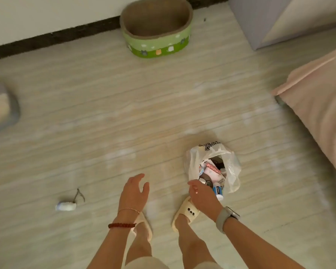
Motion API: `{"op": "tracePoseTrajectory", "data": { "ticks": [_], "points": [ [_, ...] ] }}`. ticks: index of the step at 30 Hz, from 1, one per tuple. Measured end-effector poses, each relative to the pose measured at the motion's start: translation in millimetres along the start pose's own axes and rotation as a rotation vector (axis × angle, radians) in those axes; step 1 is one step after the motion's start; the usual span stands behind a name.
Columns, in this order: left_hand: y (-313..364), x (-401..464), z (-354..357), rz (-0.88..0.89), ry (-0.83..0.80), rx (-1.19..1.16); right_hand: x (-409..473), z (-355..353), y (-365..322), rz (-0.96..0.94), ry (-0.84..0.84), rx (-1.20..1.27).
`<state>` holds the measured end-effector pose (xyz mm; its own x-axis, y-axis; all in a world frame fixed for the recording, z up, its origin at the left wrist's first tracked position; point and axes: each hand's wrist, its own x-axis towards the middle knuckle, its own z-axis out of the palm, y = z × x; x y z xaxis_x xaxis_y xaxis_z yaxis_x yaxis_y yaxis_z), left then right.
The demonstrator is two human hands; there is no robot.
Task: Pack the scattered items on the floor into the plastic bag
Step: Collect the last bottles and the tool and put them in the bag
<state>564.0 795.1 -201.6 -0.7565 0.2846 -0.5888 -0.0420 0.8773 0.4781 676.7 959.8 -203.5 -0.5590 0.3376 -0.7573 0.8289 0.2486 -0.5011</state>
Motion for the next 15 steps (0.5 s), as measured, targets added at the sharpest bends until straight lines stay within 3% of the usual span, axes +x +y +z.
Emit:
{"op": "tracePoseTrajectory", "data": {
  "ticks": [9, 15],
  "points": [
    [-162.8, -105.6, -175.5, -0.316, 0.410, -0.379, -71.4, 130.4, -185.9, -0.348, -0.231, -0.474],
    [-296.6, -171.2, -232.0, -0.561, 0.532, -0.595, -100.0, 260.7, -272.8, -0.439, -0.397, -0.590]
  ]
}}
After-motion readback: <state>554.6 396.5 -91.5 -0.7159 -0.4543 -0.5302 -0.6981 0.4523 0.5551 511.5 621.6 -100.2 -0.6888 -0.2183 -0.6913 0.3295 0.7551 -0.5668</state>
